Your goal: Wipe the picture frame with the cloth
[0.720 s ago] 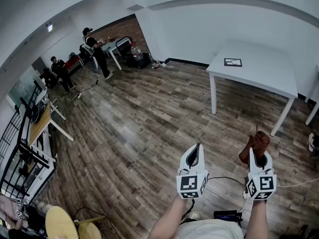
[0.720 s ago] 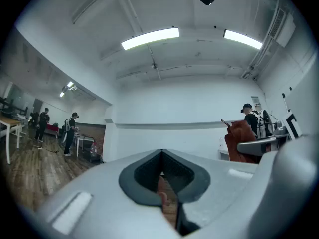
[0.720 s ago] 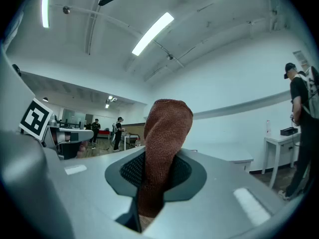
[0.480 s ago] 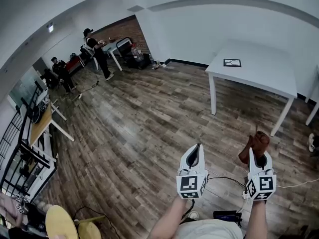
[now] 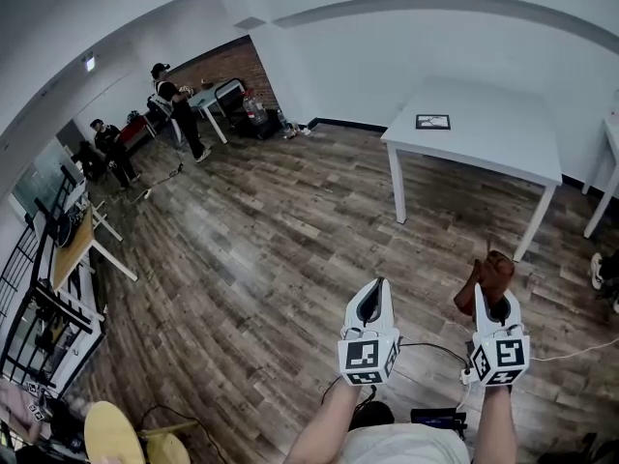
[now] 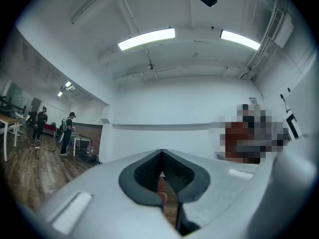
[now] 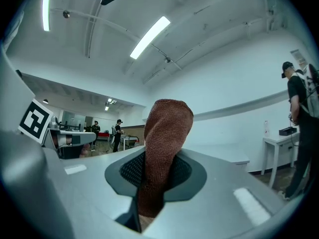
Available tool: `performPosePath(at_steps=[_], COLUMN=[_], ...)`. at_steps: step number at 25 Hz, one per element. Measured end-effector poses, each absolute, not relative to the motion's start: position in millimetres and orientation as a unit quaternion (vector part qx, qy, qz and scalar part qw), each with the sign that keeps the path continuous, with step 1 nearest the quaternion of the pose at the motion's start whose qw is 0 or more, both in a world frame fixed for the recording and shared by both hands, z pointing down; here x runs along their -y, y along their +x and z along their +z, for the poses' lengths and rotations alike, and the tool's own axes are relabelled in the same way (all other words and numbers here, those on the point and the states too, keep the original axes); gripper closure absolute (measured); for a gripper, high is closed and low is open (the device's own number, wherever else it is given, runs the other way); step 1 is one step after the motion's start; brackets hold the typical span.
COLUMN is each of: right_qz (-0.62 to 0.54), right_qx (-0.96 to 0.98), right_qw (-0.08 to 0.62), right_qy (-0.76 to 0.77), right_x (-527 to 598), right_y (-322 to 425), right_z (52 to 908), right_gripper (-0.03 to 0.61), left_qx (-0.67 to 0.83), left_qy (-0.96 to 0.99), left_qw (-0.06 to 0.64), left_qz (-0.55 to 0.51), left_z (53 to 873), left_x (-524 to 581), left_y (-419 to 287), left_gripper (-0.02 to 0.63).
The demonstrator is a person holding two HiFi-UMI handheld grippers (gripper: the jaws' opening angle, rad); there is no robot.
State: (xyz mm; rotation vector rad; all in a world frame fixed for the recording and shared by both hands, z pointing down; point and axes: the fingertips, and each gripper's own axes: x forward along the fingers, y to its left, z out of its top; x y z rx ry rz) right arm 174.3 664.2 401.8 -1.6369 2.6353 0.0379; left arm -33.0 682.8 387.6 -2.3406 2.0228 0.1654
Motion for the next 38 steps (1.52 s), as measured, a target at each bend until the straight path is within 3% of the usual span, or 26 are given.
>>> performPosePath(at_steps=[10, 28, 38], right_qz=[0.005, 0.009, -0.019], right_qx=[-0.839, -0.828, -0.832], right_qw=[0.006, -0.015, -0.010], right_qy=[-0.543, -0.560, -0.555], right_x=[-613.9, -380.9, -258.5], right_y=[190.0, 112.5, 118.6], right_z=[418.8, 413.5, 442.3], right_gripper=[0.482, 0.482, 0.482], left_qx=[-0.628, -0.605, -0.605], left_qy=[-0.776, -0.794, -0.795], left_qw=[0.010, 0.014, 0.015], left_qz=[0.057, 0.060, 0.045], left_z=[402.8, 389.7, 410.3], left_x=[-614.1, -373.1, -257.4], left_y=[-12.0, -79.3, -64.3], left_gripper=[0.614, 0.614, 0.614])
